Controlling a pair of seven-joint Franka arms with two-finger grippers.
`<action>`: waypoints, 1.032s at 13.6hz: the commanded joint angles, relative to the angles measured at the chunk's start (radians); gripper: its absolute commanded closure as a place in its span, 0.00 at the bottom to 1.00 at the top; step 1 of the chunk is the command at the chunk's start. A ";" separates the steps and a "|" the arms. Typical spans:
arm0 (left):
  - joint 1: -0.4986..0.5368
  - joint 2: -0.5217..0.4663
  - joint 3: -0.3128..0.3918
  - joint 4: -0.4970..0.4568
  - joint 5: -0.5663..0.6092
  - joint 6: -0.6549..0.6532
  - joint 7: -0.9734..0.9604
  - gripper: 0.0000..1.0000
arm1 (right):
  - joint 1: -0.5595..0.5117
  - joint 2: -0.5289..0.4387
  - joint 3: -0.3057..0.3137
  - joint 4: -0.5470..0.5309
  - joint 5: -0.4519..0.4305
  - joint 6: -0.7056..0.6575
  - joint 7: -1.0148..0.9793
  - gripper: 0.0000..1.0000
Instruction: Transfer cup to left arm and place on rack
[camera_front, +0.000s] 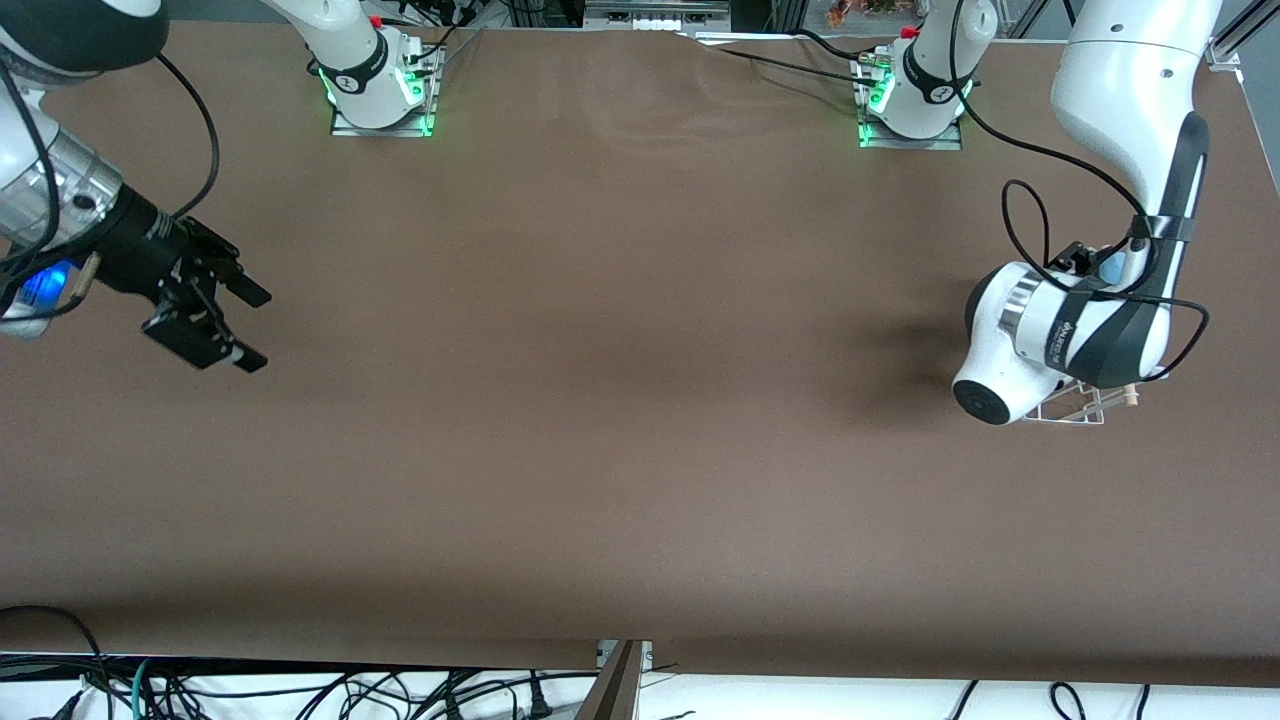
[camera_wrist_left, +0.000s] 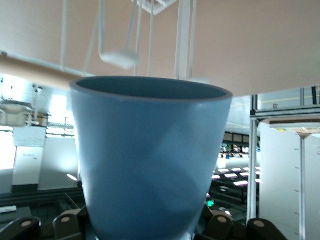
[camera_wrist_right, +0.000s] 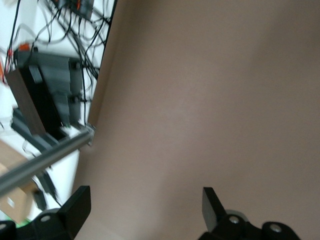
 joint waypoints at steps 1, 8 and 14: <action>0.000 -0.031 -0.007 -0.020 0.029 -0.046 0.021 0.94 | -0.035 -0.131 0.007 -0.162 -0.021 -0.019 -0.289 0.01; -0.008 -0.070 -0.024 -0.264 0.141 -0.016 -0.030 0.99 | -0.084 -0.193 0.007 -0.196 -0.276 -0.315 -0.936 0.02; -0.015 -0.013 -0.025 -0.279 0.150 -0.005 -0.123 0.96 | -0.093 0.021 0.016 0.067 -0.331 -0.445 -0.977 0.02</action>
